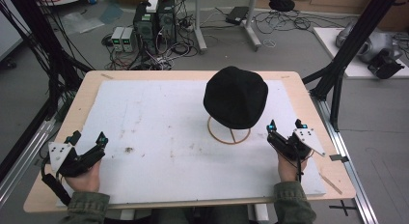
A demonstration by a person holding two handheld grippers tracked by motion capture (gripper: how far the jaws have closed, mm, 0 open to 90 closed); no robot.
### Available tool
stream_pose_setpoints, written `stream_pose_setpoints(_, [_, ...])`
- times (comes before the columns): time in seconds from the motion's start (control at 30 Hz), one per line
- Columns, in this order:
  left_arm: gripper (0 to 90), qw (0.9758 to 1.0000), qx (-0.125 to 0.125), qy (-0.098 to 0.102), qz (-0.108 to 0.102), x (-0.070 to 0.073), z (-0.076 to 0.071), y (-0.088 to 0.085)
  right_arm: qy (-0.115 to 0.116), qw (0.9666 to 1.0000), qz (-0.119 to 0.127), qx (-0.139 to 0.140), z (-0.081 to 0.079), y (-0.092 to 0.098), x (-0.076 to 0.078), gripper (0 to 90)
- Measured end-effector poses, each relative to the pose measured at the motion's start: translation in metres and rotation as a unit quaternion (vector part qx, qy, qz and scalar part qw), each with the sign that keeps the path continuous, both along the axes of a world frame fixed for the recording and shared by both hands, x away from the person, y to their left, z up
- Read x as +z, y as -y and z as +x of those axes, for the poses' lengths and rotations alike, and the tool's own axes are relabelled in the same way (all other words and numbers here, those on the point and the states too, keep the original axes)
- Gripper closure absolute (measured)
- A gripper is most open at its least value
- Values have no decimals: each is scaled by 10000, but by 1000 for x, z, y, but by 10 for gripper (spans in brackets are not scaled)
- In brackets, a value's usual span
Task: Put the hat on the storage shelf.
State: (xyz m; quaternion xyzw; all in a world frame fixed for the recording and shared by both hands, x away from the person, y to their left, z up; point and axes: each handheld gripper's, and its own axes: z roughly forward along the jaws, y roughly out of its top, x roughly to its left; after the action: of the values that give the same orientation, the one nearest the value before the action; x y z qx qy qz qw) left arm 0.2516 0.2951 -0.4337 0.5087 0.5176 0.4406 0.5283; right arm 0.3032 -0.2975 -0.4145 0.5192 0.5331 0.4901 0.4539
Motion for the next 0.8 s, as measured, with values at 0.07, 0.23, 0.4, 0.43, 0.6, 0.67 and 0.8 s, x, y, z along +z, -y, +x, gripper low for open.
stream_pose_setpoints(0.07, [173,10000,-4,-11,7,0,0,0,6,10000,4,3,0,0,0,125])
stream_pose_setpoints(0.23, [174,10000,-11,-11,10,0,0,0,0,10000,2,13,0,0,0,125])
stream_pose_setpoints(0.4, [174,10000,-2,-9,2,0,0,0,-13,10000,7,25,1,0,0,125])
stream_pose_setpoints(0.43, [174,10000,-4,-9,5,0,0,0,-13,10000,9,24,1,0,0,125])
stream_pose_setpoints(0.6, [174,10000,-2,-12,5,0,0,0,-36,10000,14,20,1,0,0,125])
stream_pose_setpoints(0.67, [174,10000,0,-19,8,0,0,0,-51,10000,6,17,1,0,0,125])
stream_pose_setpoints(0.8, [174,10000,-5,-20,1,0,1,0,-55,10000,-1,34,1,0,-1,125])
